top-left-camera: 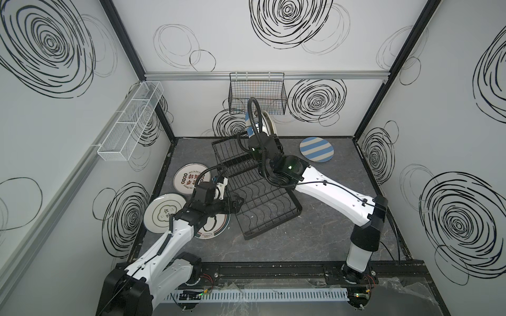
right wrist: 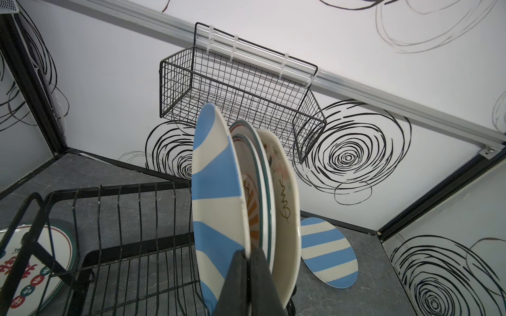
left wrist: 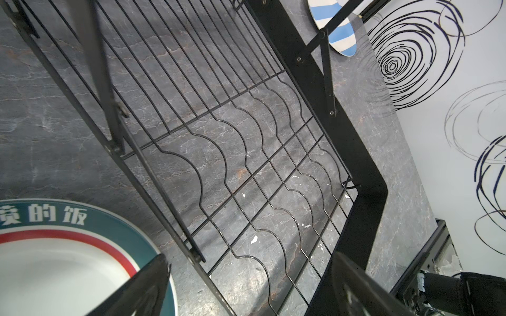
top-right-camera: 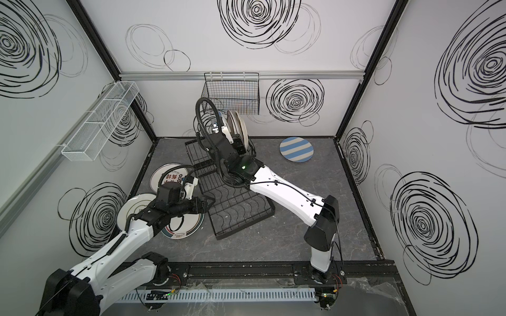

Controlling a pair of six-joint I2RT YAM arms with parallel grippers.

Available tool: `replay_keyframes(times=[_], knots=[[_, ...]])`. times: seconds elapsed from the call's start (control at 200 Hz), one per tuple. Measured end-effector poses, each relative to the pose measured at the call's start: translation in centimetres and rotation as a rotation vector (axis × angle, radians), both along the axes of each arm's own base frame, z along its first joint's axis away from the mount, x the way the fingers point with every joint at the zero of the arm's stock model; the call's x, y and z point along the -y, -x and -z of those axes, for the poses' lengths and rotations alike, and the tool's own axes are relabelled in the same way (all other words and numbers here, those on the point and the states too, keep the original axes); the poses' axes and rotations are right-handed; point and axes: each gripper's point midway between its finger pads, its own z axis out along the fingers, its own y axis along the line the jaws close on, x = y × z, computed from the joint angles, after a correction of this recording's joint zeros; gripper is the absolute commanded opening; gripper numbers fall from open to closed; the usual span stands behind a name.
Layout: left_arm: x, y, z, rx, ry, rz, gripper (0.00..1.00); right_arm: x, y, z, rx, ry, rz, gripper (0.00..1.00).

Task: Load plates into a dish rack
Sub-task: Place the plate on the dish rack.

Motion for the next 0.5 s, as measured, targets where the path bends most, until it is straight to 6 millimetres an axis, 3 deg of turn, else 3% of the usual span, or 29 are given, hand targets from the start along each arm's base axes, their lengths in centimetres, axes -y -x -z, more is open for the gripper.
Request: replay_keyframes(times=[0.275,0.36,0.5], knots=[[0.0,0.0,0.0,0.000,0.000,0.000,0.96,-0.6,0.0,0.4,-0.013,0.012,-0.016,0.11],[0.0,0.0,0.0,0.000,0.000,0.000,0.96,-0.8,-0.1,0.4,-0.017,0.014,-0.020,0.00],[0.0,0.0,0.0,0.000,0.000,0.000,0.96,-1.2,-0.4,0.4,-0.018,0.021,-0.022,0.00]])
